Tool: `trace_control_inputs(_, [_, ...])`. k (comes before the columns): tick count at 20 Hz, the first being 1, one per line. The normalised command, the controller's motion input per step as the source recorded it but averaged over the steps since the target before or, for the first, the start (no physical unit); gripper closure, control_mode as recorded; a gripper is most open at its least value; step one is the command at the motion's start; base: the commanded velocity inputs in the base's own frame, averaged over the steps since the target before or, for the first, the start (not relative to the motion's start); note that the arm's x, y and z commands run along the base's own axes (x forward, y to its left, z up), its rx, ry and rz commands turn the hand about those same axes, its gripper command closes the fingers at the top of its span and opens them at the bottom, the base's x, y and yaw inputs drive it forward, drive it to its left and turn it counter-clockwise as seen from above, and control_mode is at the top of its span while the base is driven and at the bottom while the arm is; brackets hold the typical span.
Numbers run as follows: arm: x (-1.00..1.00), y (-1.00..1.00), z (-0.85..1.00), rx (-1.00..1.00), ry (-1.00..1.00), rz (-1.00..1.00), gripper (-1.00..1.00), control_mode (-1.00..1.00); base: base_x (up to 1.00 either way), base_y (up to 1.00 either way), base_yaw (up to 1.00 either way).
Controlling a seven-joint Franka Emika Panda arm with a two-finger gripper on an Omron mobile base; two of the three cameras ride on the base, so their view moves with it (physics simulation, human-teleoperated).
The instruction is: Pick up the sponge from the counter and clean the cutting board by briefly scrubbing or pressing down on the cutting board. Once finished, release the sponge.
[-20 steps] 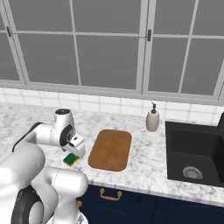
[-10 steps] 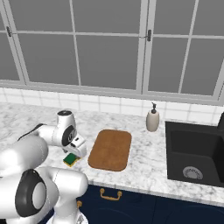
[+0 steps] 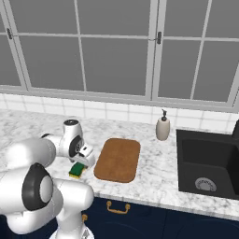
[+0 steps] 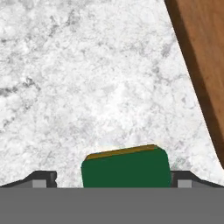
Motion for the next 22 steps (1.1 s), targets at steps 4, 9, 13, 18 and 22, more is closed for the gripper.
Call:
trace_control_inputs(4, [-0.08,-0.07,-0.56,0.00,-0.20,0.08,-1.00,-1.00,0.00,0.00,0.00])
trace_control_inputs(9, [-0.14,-0.09,-0.52,0.01,-0.19,0.06,-1.00,-1.00,0.00,0.00,0.00])
trace_control_inputs(13, [-0.47,-0.22,-0.48,0.03,-0.21,0.04,-1.00,-1.00,0.00,0.00,0.00])
trace_control_inputs(18, [-0.78,-0.18,-0.16,0.03,-0.19,0.05,-1.00,-1.00,0.00,0.00,0.00])
trace_control_inputs(22, [-0.77,0.00,-0.15,0.02,-0.11,0.04,-1.00,-1.00,0.00,0.00,0.00])
